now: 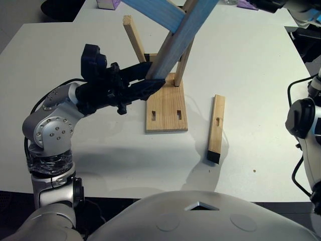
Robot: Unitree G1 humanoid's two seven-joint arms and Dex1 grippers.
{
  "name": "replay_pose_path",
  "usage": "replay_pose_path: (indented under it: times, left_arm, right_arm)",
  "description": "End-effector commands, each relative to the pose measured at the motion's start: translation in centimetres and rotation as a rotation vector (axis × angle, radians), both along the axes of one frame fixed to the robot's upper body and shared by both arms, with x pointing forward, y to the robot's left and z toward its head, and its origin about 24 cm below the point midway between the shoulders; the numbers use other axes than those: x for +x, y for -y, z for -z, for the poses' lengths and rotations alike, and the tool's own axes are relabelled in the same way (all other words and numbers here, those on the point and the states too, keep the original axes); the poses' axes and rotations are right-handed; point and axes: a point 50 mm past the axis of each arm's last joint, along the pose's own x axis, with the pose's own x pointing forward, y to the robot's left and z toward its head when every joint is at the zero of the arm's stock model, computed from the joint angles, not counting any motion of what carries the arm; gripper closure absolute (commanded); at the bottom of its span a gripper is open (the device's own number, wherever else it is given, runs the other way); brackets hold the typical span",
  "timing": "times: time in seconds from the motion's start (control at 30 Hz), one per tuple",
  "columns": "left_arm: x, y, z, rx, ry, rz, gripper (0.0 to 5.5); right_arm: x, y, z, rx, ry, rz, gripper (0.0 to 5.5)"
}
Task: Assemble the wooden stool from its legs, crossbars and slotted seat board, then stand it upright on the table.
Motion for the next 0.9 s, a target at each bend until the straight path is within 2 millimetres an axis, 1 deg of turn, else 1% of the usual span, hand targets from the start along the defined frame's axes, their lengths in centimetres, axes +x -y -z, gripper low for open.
replay_pose_path:
  times: [0.03,0.13,0.23,0.27,0.33,0.4,0.47,0.53,0.57,0.6,0.67,0.73,0.83,0.9]
  left_arm:
    - [0.2,-0.6,-0.3,-0.016,0.003,-0.015,3.49]
    - [0.2,-0.4,0.1,0.002,-0.012,-0.011,3.49]
    - [1.1,-0.6,0.8,0.06,-0.051,-0.082,3.49]
    - [1.3,-0.7,1.2,0.079,-0.075,-0.086,3.12]
    - [1.3,-0.8,2.1,0.111,-0.123,-0.093,2.83]
    - [0.8,-0.9,3.8,0.152,-0.175,-0.107,2.48]
    - [0.3,-1.3,6.2,0.229,-0.212,-0.168,2.11]
    - [-0.1,-2.3,8.7,0.321,-0.238,-0.263,2.09]
    - [-0.2,-3.1,9.5,0.327,-0.259,-0.321,2.09]
    - [0.0,-4.3,10.0,0.308,-0.28,-0.423,2.09]
    - [0.5,-6.3,10.3,0.24,-0.303,-0.628,2.09]
    - [1.1,-7.9,9.5,0.102,-0.301,-0.839,2.09]
    - [1.8,-9.1,8.7,-0.124,-0.334,-1.056,2.09]
    - [1.9,-9.6,8.6,-0.227,-0.371,-1.144,2.09]
  right_arm:
    - [-0.2,0.6,-0.1,0.008,0.012,0.022,3.5]
    - [-0.4,0.5,0.2,0.016,0.012,0.021,3.5]
    - [-0.6,0.6,0.6,0.011,0.013,0.031,3.5]
    - [-0.5,0.6,0.8,0.006,0.016,0.045,3.5]
    - [-0.4,0.7,1.3,-0.011,0.032,0.082,3.5]
    - [-0.2,0.9,2.0,-0.039,0.055,0.126,3.5]
    - [0.2,1.2,2.9,-0.069,0.078,0.172,3.5]
    - [0.6,1.7,4.1,-0.119,0.115,0.225,3.5]
    - [0.8,1.9,4.9,-0.153,0.136,0.244,3.5]
    - [0.8,2.1,5.9,-0.201,0.16,0.258,3.5]
    - [0.6,2.5,8.0,-0.277,0.181,0.255,3.5]
    - [0.0,2.6,9.9,-0.323,0.176,0.231,3.5]
    - [-0.8,2.7,11.6,-0.358,0.17,0.213,3.5]
    - [-1.2,2.7,12.0,-0.359,0.164,0.205,3.5]
